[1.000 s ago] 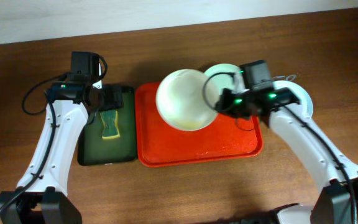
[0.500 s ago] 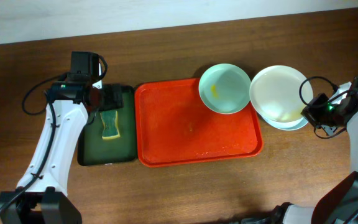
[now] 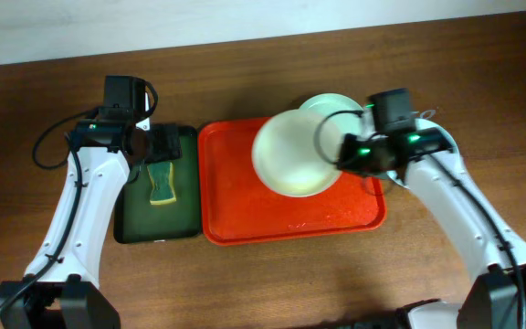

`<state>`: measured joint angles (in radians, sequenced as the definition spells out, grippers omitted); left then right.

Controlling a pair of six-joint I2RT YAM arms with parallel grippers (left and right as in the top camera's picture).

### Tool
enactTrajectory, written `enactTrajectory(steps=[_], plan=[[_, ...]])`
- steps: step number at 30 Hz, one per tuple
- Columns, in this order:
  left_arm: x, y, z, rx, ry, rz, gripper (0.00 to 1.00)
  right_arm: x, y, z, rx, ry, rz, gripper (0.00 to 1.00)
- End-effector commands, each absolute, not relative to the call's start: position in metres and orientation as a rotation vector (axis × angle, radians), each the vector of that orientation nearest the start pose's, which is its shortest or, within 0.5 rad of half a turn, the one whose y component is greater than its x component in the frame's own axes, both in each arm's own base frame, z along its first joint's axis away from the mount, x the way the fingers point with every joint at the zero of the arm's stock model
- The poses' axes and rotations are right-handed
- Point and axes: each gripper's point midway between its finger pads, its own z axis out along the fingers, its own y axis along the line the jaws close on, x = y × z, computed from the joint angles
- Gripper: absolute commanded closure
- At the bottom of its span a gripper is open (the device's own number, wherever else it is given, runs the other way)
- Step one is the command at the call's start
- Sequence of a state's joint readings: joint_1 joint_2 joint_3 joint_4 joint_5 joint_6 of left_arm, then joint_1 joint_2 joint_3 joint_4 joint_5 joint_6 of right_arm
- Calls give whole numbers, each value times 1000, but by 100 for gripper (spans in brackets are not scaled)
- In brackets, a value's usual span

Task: Clean dirty plates on tray and stack at the side
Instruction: 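Lift the cream plate with the right gripper and tilt it over the green tray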

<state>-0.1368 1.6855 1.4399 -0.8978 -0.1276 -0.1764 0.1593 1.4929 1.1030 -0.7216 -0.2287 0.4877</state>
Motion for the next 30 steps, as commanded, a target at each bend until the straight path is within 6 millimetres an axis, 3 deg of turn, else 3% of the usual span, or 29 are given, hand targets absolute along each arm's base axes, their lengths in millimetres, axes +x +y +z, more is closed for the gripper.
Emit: enactTrajectory(steps=[1,3,6,9,11,13,15,20,25,30], plan=[[404,-34,154,-88,2693,68,1,347,144,134,311,2650,537,96],[423,-28,165,-109,2600,108,1,345,179,131,241,2644,592,96],[428,-5,191,-213,2531,141,1,347,205,121,190,2651,621,96],[417,50,234,-469,2426,129,1,362,223,125,168,2648,639,96],[403,83,260,-573,2344,87,1,380,241,137,139,2616,666,96],[391,108,271,-645,2299,115,1,395,262,144,104,2597,678,96],[387,121,272,-682,2287,131,1,409,276,146,79,2581,607,96],[385,127,271,-699,2285,137,1,426,300,164,-151,2398,304,96],[385,127,271,-699,2285,137,1,416,313,180,-360,2239,13,96],[385,127,271,-699,2286,137,1,400,340,219,-610,1983,-282,96]])
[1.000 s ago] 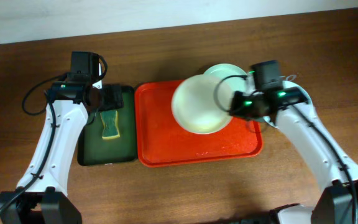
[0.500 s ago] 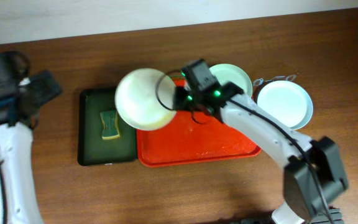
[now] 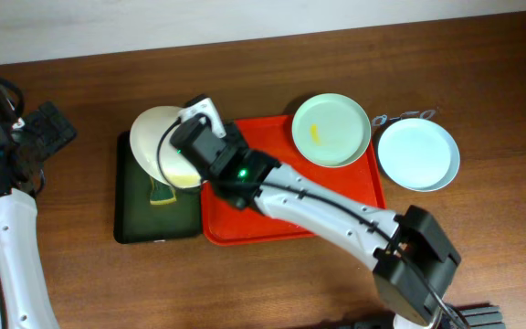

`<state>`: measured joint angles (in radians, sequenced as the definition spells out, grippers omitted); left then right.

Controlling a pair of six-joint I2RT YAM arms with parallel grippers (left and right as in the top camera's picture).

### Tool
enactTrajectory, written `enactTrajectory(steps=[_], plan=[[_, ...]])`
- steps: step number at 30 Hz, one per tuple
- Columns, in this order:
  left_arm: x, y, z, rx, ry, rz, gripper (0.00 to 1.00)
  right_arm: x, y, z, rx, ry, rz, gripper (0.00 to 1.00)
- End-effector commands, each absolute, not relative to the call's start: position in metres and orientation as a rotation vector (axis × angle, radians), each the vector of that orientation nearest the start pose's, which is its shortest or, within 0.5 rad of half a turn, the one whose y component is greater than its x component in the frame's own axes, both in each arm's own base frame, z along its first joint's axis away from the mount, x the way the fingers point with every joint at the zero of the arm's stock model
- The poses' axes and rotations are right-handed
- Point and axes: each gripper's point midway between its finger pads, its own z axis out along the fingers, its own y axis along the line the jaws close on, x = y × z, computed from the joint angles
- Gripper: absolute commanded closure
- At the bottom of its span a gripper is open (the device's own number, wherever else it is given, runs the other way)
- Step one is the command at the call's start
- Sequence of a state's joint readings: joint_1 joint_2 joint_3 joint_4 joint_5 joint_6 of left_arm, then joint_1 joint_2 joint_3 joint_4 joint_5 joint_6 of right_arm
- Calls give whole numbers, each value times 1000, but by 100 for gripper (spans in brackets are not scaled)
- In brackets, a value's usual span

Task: Clean dirty plates on tray and stack at the side
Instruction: 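Lift the cream plate with the right gripper and tilt it over the green tray, then place the cream plate onto the white plate at the right side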

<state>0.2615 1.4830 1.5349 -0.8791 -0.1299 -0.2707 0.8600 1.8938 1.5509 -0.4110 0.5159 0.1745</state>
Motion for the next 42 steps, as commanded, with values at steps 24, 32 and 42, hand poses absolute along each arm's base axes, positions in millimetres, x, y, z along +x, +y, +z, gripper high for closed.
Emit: enactTrajectory(steps=[24,32,42], plan=[[385,127,271,-699,2285,137,1,406,345,193,-319,2263,302,96],[385,127,271,-699,2286,137,1,429,113,223,207,2529,518,96],[385,127,271,-699,2285,137,1,325,-167,147,1215,2605,174,96]])
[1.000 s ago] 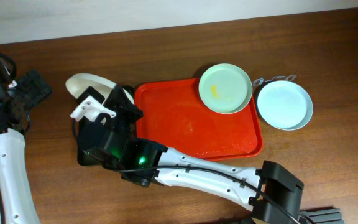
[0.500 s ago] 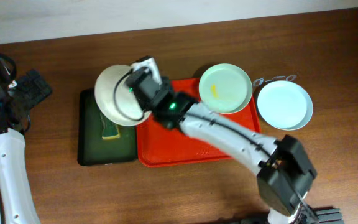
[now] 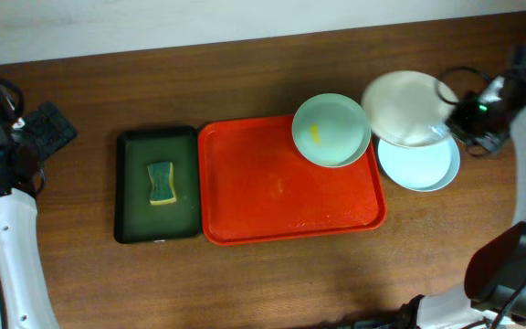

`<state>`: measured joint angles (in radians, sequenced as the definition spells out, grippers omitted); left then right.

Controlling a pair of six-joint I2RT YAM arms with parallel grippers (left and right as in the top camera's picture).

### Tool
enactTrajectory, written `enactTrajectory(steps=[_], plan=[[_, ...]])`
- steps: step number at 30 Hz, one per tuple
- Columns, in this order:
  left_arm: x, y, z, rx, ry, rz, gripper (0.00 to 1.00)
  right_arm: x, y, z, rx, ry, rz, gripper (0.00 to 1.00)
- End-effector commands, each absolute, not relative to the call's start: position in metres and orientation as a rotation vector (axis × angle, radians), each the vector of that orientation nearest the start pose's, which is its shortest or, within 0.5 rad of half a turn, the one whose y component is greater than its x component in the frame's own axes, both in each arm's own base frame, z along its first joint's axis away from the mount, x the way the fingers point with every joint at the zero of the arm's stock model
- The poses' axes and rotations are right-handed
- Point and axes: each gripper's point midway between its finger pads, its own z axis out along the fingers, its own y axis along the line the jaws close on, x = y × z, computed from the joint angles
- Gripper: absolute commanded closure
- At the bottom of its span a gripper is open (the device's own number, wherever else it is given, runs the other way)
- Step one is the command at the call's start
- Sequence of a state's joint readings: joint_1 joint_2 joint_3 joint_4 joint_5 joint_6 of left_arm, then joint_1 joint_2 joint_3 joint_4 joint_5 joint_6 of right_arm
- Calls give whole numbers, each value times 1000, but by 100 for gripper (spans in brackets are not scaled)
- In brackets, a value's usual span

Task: Clean dirty plates on tray and stack at the side
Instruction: 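Place the cream plate onto the white plate at the right side, then drag the pale green plate onto the red tray center with the right gripper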

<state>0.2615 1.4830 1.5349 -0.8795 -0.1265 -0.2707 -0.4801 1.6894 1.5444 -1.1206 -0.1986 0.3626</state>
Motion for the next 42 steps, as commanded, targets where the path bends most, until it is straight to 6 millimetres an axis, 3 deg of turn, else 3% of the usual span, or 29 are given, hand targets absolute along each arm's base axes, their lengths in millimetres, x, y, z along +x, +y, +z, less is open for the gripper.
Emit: enactTrajectory(steps=[1,4,7,9,10,11,13,15,17,20,22,24,28,32,37,40,42], plan=[[385,127,271,-699,2286,137,1,315,-179,136,1266,2600,119,96],[385,127,271,-699,2286,137,1,298,-192,96,1353,2580,96,96],[385,127,271,-699,2286,137,1,294,-189,73,1385,2560,107,96],[385,127,271,-699,2286,137,1,295,-189,68,1414,2535,110,93],[385,127,271,-699,2286,137,1,295,-189,68,1413,2535,110,84],[385,127,271,-699,2286,137,1,295,-189,68,1413,2536,110,61],[385,127,271,-699,2286,137,1,299,-182,68,1372,2554,163,46],[385,127,271,-699,2286,137,1,320,-156,76,1104,2612,334,45],[385,127,271,-699,2286,137,1,343,-129,98,825,2663,392,47],[385,127,271,-699,2286,137,1,382,-87,157,426,2679,351,47],[385,127,271,-699,2286,137,1,411,-50,185,149,2620,292,46],[385,127,271,-699,2286,137,1,430,-37,184,48,2587,180,46],[385,127,271,-699,2286,137,1,467,-17,155,-71,2563,114,46],[385,127,271,-699,2286,137,1,490,-14,117,-149,2571,100,47],[385,127,271,-699,2286,137,1,494,-16,61,-140,2664,109,57],[385,127,271,-699,2286,137,1,488,-17,31,-135,2733,117,71],[385,127,271,-699,2286,137,1,486,-17,29,-134,2745,115,79]])
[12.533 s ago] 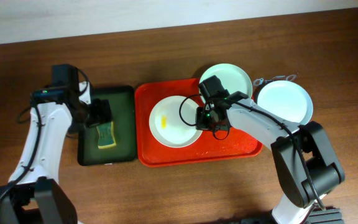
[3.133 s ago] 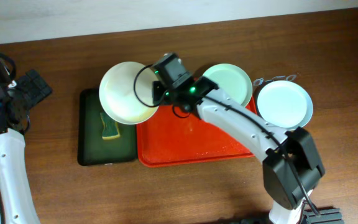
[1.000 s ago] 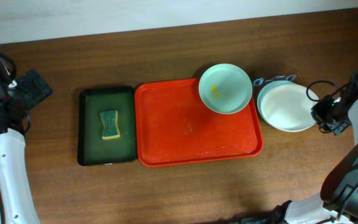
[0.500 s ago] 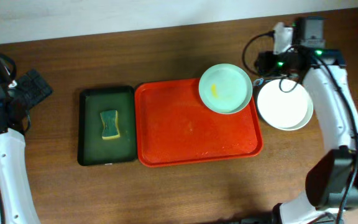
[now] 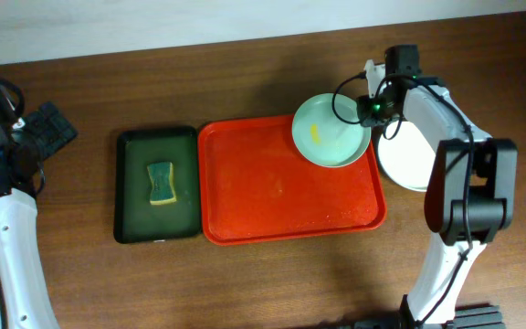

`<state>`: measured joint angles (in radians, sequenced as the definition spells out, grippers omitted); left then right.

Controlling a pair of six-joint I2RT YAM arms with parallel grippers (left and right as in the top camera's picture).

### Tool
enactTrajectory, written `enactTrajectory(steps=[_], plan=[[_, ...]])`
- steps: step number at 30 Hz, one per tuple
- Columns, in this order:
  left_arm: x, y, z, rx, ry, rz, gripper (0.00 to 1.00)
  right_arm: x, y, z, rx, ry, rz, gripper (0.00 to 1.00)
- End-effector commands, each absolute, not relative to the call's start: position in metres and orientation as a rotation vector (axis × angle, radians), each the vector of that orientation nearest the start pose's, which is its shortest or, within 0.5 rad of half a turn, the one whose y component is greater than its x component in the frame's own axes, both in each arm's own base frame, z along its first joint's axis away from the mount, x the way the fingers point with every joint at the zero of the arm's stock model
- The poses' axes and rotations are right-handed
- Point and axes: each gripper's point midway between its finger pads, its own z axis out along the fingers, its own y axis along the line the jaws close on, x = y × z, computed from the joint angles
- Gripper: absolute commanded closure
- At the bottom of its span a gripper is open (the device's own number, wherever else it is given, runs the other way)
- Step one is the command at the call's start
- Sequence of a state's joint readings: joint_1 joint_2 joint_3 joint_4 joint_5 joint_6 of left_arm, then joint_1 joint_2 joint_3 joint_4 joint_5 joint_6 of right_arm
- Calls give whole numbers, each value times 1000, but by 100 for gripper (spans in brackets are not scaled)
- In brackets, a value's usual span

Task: Clean dirty plates on tray and stack at the side
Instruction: 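Drag the pale green plate onto the red tray center with the right gripper, then grasp the sponge on the green tray with the left gripper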

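Note:
A pale green plate with a yellow smear sits on the upper right corner of the red tray. Right of the tray, a cream plate lies on the stack on the table. My right gripper is at the green plate's right rim; its fingers are too small to read. A yellow-green sponge lies in the dark green tray. At the far left, my left gripper hangs open and away from everything.
The right arm's links run down the right side, over part of the plate stack. The back edge of the table runs just behind the trays.
The cream plate was held above the blue plate; now it lies on it, let go. My right gripper has moved left to the green plate's rim. The left arm is unchanged.
My right gripper held the cream plate over the red tray while the left gripper was at the sponge tray. Then the plate was over the sponge tray and the left arm was far left. Later the plate was above the blue plate, and now rests on it.

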<state>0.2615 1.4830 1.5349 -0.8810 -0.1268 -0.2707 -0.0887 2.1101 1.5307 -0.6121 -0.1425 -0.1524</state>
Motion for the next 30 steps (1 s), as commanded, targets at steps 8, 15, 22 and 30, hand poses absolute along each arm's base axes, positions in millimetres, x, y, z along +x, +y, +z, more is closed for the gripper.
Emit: enactTrajectory(steps=[8,15,22,30], plan=[[385,127,271,-699,2286,137,1,465,17,60,20,2769,383,96],[385,127,271,-699,2286,137,1,397,91,94,-103,2934,532,96],[396,130,283,-685,2222,133,1,361,122,64,73,3083,406,96],[383,66,256,-502,2425,-237,1,356,156,27,13,3018,414,96]])
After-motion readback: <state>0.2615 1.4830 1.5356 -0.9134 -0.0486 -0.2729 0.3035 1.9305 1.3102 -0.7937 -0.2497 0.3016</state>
